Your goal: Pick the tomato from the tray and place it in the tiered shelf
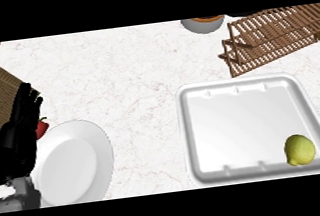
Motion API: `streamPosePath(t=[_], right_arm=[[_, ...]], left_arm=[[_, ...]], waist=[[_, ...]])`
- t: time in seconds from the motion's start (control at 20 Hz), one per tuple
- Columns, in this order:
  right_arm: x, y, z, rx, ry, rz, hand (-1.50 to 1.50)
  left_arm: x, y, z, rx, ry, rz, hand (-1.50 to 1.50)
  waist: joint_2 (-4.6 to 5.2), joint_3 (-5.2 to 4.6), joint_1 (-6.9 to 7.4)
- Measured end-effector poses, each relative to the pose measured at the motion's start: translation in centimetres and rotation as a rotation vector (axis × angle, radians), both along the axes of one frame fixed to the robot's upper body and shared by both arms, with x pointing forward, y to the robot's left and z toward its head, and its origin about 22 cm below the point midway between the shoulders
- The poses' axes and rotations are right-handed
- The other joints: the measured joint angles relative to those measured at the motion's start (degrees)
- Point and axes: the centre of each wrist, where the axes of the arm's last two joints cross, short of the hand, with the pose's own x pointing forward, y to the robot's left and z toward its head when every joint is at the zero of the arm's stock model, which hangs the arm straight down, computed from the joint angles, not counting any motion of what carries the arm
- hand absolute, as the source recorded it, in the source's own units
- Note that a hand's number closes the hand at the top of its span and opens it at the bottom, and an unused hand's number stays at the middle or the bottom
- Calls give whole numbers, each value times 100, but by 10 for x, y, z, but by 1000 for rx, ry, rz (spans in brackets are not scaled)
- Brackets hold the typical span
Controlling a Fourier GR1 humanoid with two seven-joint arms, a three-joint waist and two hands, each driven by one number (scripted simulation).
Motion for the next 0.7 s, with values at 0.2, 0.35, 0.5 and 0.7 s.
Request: streamPosePath(t=[0.2, 0.35, 0.5, 0.7], right_arm=[[1, -11, 26, 3, -33, -60, 150], [17, -19, 31, 23, -51, -99, 150], [33, -25, 29, 37, -67, -125, 150], [58, -30, 21, 59, -86, -150, 150]], left_arm=[[2, -4, 4, -4, -3, -9, 0], [7, -8, 2, -1, -8, -8, 0], [6, -10, 4, -1, -10, -15, 0], [6, -6, -2, -2, -11, -18, 0]], waist=[[13, 3, 49], [24, 4, 82], [30, 7, 107], [36, 6, 125]])
